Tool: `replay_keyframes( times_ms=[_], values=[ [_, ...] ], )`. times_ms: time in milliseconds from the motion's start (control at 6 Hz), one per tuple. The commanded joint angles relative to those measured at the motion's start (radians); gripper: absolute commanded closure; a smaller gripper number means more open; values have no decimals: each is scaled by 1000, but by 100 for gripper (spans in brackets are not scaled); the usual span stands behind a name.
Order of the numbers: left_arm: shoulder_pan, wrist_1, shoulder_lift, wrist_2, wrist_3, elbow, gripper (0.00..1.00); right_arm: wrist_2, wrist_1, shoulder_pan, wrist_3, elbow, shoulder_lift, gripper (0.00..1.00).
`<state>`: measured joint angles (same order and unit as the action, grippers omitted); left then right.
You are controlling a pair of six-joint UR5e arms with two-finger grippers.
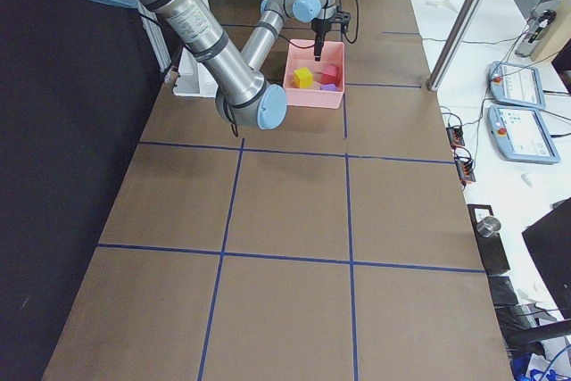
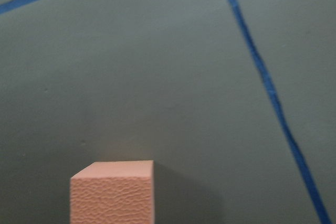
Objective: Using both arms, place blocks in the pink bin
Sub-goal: 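Release the red cube and withdraw right arm while left gripper grasps orange cube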
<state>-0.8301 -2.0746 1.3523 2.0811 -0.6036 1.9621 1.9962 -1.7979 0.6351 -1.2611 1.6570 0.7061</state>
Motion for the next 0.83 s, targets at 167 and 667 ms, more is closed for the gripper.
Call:
replay_keyframes(
  times_ms=[167,667],
  values=[
    [-9,1,14,-3,1,-51,0,0,0,0,0,18,21,0],
    [-6,2,41,-3,2,-115,0,1,0,0,0,26,36,0]
  ],
)
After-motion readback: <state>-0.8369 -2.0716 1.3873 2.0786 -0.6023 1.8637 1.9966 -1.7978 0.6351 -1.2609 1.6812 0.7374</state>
